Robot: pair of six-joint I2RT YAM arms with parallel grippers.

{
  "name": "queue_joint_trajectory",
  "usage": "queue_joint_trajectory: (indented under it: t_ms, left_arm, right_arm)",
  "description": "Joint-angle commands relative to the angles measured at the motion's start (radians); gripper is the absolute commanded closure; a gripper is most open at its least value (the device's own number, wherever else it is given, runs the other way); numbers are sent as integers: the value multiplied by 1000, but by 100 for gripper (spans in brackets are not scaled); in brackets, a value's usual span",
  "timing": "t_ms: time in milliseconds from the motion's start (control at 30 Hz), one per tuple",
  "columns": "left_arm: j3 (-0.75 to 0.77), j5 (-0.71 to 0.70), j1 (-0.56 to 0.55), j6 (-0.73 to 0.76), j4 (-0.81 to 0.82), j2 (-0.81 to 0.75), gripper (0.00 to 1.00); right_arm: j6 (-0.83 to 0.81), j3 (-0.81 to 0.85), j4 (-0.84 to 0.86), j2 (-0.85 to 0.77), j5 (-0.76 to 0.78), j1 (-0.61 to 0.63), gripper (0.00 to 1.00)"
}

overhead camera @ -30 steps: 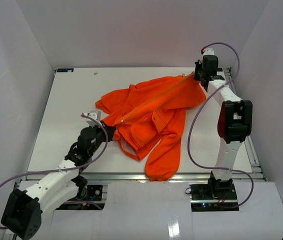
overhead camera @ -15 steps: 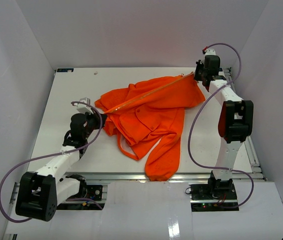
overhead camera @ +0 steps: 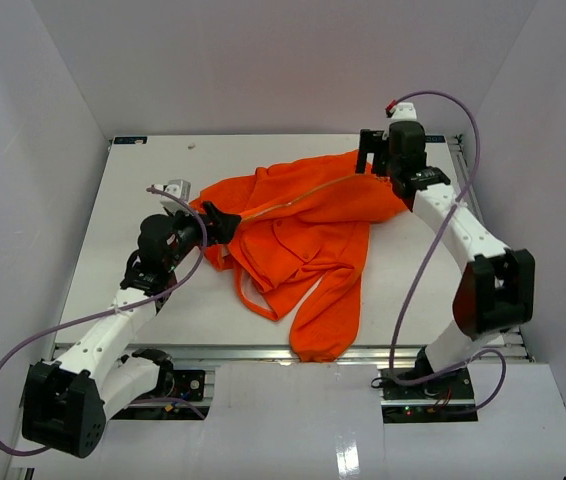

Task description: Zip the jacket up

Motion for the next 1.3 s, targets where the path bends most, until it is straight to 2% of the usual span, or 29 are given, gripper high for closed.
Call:
queue_joint_trajectory:
  t_ms: [0, 67, 100, 233, 400, 600, 833, 1267]
  left_arm:
    - [115, -23, -127, 58, -101, -19, 2]
    - [165, -120, -209, 105, -160, -15, 2]
    - [181, -140, -242, 124, -182, -19, 2]
    - [181, -149, -323, 145, -195, -63, 2]
    - [119, -102, -458, 171, -134, -12, 2]
    - [-6, 45, -481, 194, 65, -59, 2]
    - [-82, 29, -483, 190, 97, -173, 2]
    - [-71, 37, -485, 191, 85, -145, 2]
  right_arm:
    - [50, -133, -120, -234, 151, 117, 10]
    - [115, -237, -178, -341, 197, 182, 10]
    - [130, -279, -186, -393, 164, 201, 10]
    - [178, -408, -215, -522, 71, 242, 10]
    - [221, -512, -217, -721, 21, 317, 10]
    - [200, -637, -135, -950, -13, 326, 10]
    - [182, -641, -151, -974, -16, 326, 10]
    - [171, -655, -137, -1006, -4, 324, 10]
